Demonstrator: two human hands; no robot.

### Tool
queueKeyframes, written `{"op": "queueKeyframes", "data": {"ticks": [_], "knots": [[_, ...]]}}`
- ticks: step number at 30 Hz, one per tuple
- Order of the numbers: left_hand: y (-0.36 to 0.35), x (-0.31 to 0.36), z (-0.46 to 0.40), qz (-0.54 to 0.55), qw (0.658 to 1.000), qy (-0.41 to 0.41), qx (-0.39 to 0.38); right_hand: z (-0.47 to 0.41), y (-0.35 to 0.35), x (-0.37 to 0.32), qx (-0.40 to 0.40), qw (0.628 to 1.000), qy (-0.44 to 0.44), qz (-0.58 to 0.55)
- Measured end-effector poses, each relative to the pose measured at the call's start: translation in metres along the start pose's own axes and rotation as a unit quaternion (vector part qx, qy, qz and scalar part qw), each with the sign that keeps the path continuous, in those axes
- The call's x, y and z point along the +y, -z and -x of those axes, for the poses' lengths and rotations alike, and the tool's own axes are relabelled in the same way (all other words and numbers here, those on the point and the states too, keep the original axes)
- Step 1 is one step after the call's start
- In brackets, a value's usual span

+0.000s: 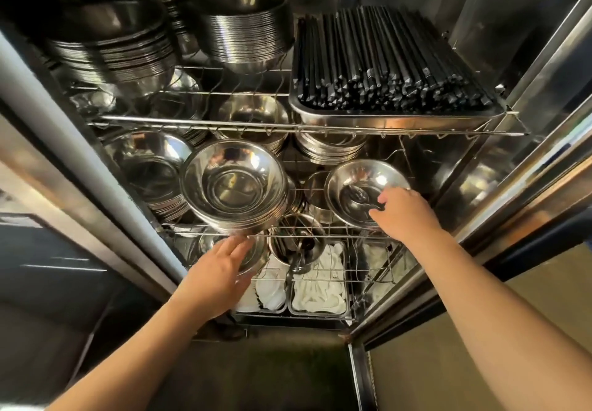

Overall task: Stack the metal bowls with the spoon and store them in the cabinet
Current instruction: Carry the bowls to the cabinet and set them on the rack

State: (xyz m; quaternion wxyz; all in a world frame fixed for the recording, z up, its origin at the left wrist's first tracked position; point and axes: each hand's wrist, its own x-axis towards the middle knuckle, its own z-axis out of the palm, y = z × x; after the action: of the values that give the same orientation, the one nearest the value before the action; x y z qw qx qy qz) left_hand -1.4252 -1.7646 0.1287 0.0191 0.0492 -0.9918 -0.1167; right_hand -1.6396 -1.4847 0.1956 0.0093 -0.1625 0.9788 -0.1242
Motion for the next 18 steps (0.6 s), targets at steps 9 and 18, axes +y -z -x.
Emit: {"op": "queueKeyframes", "data": {"ticks": [9,18], "knots": [[-0.016,0.002,0.006,-0.095,0.988,0.121,0.016,0.002,-0.007,-0.013,-0.017,0.996,-0.033,0.083],[-0.037,0.036,-0.017,-0.134,0.991,-0.028,-0.001,0.009,-0.008,-0.006,0.020,0.997,-0.039,0.068]]}}
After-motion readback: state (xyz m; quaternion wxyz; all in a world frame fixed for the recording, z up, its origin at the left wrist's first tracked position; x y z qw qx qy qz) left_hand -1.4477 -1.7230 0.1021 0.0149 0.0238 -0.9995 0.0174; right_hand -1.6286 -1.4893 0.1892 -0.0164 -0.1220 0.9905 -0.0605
